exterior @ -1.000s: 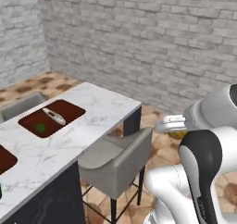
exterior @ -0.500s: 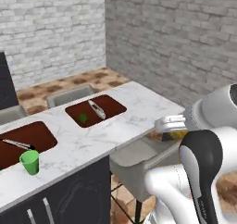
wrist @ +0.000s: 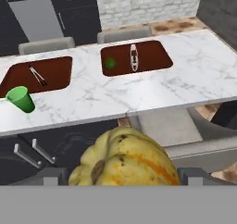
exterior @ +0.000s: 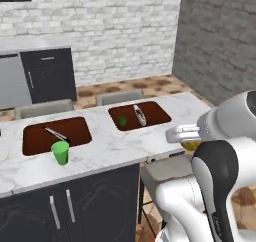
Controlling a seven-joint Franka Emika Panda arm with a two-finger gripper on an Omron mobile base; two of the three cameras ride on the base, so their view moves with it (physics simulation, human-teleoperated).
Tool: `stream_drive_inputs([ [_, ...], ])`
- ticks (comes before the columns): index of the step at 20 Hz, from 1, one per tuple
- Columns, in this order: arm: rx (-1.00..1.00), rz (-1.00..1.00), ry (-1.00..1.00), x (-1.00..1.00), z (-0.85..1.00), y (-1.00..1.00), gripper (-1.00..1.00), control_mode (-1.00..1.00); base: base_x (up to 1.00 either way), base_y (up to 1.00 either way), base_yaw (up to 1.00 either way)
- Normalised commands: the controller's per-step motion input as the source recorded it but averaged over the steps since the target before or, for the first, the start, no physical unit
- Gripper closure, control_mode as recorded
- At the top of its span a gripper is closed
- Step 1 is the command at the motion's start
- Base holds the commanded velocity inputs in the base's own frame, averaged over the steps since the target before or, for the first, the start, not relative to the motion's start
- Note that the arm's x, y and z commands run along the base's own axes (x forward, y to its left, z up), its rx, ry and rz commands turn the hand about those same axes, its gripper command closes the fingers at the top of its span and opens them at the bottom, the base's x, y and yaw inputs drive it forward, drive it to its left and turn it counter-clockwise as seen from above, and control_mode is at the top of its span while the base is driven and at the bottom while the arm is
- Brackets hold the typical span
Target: Gather the squash and lime from the fridge and place them on a tray on the dining counter. Then gather the fish and steak from the fridge and place them on the other tray.
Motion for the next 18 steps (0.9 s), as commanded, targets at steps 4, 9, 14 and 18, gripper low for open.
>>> stream_drive_inputs([
  [4,0.0,0.0,0.0,0.0,0.0,0.0,1.0,1.0,0.05,-0.46,0.51],
  [9,0.0,0.0,0.0,0.0,0.0,0.0,1.0,1.0,0.26,-0.51,0.46],
  [14,0.0,0.0,0.0,0.0,0.0,0.0,1.0,1.0,0.17,-0.58,0.33],
  [18,0.0,0.0,0.0,0.0,0.0,0.0,1.0,1.0,0.15,-0.48,0.05],
])
